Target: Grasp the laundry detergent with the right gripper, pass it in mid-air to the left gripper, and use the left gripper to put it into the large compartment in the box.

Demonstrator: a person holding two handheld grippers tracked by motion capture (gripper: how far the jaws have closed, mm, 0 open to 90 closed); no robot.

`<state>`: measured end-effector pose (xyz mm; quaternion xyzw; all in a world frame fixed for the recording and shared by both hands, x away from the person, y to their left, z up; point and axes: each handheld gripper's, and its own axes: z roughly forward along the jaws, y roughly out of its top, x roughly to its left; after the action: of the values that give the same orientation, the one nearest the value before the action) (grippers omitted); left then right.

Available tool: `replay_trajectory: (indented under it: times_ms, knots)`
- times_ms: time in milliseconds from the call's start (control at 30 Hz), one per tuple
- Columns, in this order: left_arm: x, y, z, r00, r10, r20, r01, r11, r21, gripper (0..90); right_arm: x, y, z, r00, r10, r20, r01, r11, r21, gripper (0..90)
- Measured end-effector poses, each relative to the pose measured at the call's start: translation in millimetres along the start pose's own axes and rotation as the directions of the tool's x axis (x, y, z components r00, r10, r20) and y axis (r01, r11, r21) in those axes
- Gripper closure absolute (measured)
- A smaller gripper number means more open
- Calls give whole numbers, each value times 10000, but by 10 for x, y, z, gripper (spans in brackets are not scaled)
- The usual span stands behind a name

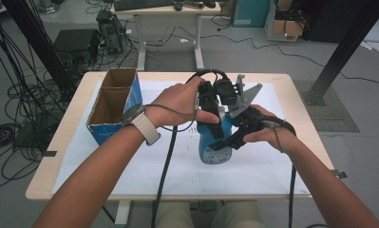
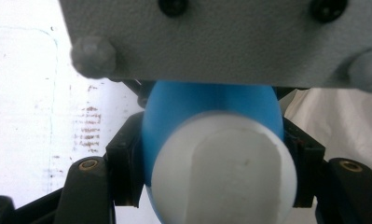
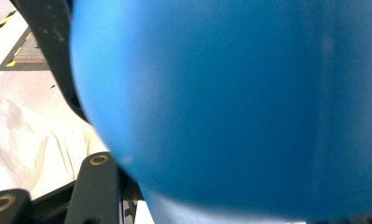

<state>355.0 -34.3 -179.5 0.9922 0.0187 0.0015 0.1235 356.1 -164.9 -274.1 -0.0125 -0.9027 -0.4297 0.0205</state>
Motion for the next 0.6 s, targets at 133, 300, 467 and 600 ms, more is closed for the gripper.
replay_trajectory:
  times_ms: [133, 300, 467, 600]
  knots:
    - [2, 0, 0, 10000, -8, 5, 8, 10000, -4, 375, -1, 0, -1, 10000, 7, 4, -7, 10000, 9, 433]
    - [3, -2, -1, 10000, -15, 12, 15, 10000, -14, 375, -2, 1, -2, 10000, 20, -9, -20, 10000, 13, 434]
    - [6, -7, -3, 10000, -15, 2, 15, 10000, -11, 375, -4, 4, 0, 10000, 30, -14, -30, 10000, 18, 433]
    - [8, -9, -3, 10000, 1, 13, -1, 10000, -4, 375, -6, 6, 3, 10000, 15, -20, -15, 10000, 19, 433]
